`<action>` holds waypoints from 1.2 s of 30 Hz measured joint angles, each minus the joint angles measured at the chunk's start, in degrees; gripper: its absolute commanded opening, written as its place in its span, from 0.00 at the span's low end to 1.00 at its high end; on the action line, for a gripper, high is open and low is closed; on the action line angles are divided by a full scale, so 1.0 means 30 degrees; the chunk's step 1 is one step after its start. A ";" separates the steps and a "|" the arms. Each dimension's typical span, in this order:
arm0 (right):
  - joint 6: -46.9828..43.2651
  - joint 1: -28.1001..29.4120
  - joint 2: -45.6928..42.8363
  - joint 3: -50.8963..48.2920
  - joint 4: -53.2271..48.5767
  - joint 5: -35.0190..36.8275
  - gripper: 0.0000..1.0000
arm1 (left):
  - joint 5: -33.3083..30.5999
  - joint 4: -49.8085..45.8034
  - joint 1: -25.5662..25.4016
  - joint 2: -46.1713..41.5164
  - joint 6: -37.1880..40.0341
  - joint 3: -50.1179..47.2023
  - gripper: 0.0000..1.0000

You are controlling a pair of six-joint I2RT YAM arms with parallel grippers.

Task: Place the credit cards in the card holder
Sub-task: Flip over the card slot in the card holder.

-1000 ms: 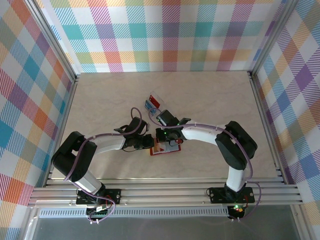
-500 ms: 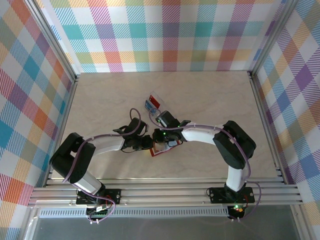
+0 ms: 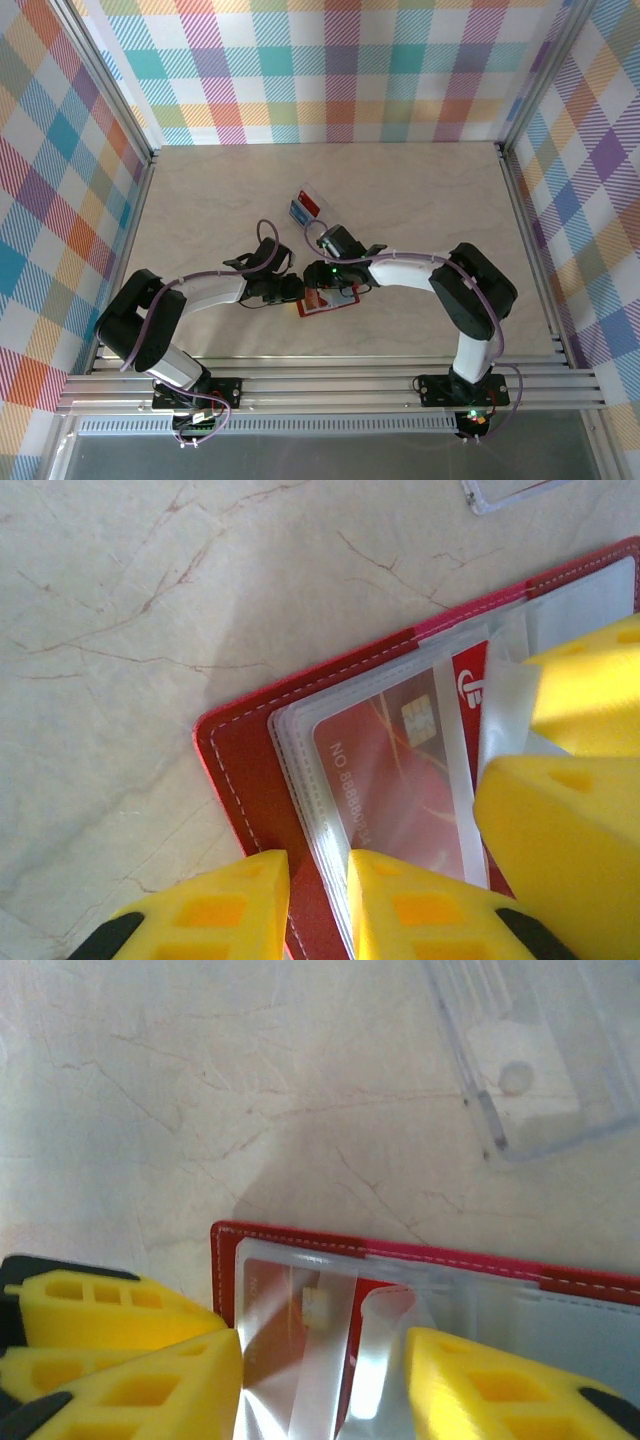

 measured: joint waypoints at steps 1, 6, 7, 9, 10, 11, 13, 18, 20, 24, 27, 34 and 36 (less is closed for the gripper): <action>0.0036 0.0029 -0.0168 -0.0124 -0.0036 -0.0029 0.54 | 0.0036 0.0015 0.0000 0.0000 -0.0036 0.0000 0.23; 0.0087 0.0299 -0.1173 -0.0787 -0.0408 -0.0036 0.59 | 0.0058 0.0124 0.0000 0.0000 -0.0058 0.0000 0.24; 0.0087 0.0342 -0.1326 -0.0911 -0.0510 -0.0036 0.59 | 0.0058 0.0146 0.0000 0.0007 -0.0058 0.0000 0.24; 0.0087 0.0415 -0.1552 -0.1180 -0.0699 0.0051 0.59 | 0.0058 0.0211 0.0000 0.0044 -0.0058 0.0000 0.23; 0.0095 0.0423 -0.1610 -0.1311 -0.0758 0.0138 0.59 | 0.0058 0.0248 0.0000 0.0066 -0.0058 0.0000 0.23; 0.0109 0.0423 -0.1661 -0.1494 -0.0860 0.0240 0.59 | 0.0058 0.0313 0.0000 0.0087 -0.0058 0.0000 0.24; 0.0160 0.0423 -0.1741 -0.1887 -0.1027 0.0474 0.59 | 0.0051 0.0437 0.0000 0.0102 -0.0058 0.0000 0.24; 0.0219 0.0634 -0.2186 -0.2310 -0.1297 0.0772 0.60 | 0.0066 0.0546 0.0000 0.0211 -0.0058 0.0000 0.23; 0.0226 0.0809 -0.2317 -0.2317 -0.1464 0.0903 0.59 | 0.0066 0.0561 0.0000 0.0211 -0.0058 0.0000 0.23; 0.0219 0.1049 -0.2557 -0.2397 -0.1683 0.1348 0.53 | 0.0066 0.0561 0.0000 0.0211 -0.0058 0.0000 0.23; 0.0160 0.1129 -0.2958 -0.2506 -0.1814 0.1712 0.42 | 0.0066 0.0561 0.0000 0.0211 -0.0058 0.0000 0.23; 0.0080 0.1188 -0.3271 -0.2535 -0.1683 0.2266 0.29 | 0.0066 0.0561 0.0000 0.0211 -0.0058 0.0000 0.23; 0.0036 0.1282 -0.3271 -0.2528 -0.1698 0.2506 0.21 | 0.0066 0.0561 0.0000 0.0226 -0.0058 0.0000 0.23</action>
